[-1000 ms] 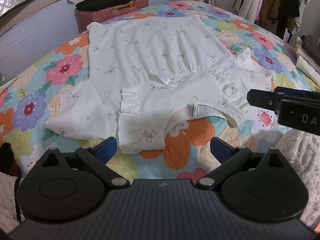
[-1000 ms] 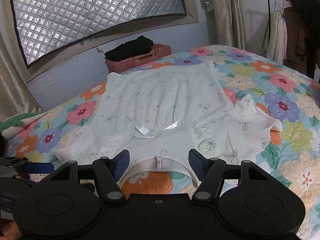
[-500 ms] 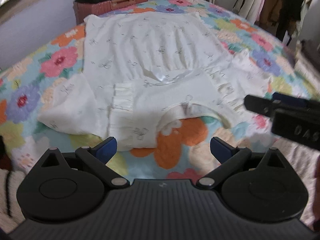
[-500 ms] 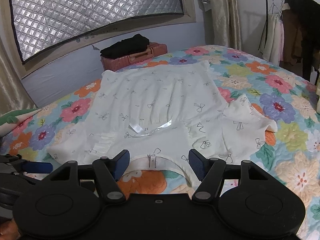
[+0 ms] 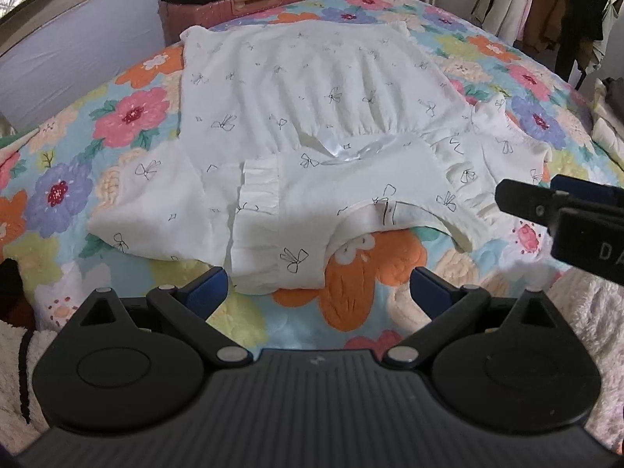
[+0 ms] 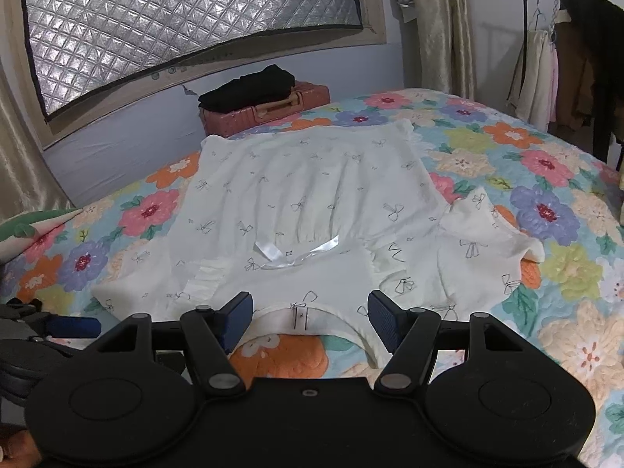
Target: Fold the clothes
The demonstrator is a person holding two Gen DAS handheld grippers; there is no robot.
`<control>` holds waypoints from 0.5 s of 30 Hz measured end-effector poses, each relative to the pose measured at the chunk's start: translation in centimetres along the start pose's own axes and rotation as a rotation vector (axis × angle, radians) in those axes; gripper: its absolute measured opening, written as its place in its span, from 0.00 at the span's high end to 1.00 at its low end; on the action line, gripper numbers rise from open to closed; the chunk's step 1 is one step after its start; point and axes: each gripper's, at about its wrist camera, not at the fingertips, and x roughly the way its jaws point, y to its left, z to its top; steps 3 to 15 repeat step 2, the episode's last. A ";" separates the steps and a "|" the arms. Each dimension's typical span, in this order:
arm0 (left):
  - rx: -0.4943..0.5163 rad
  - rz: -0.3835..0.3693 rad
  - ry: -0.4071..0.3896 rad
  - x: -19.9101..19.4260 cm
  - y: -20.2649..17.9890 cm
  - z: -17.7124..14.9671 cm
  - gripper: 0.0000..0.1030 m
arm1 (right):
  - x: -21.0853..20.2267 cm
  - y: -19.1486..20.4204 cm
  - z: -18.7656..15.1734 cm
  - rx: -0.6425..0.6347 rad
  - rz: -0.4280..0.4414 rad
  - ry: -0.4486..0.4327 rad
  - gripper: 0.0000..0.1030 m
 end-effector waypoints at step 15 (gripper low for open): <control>0.003 0.003 0.001 0.1 0.0 0.0 0.02 | 0.0 0.1 0.0 -0.001 0.002 0.002 0.32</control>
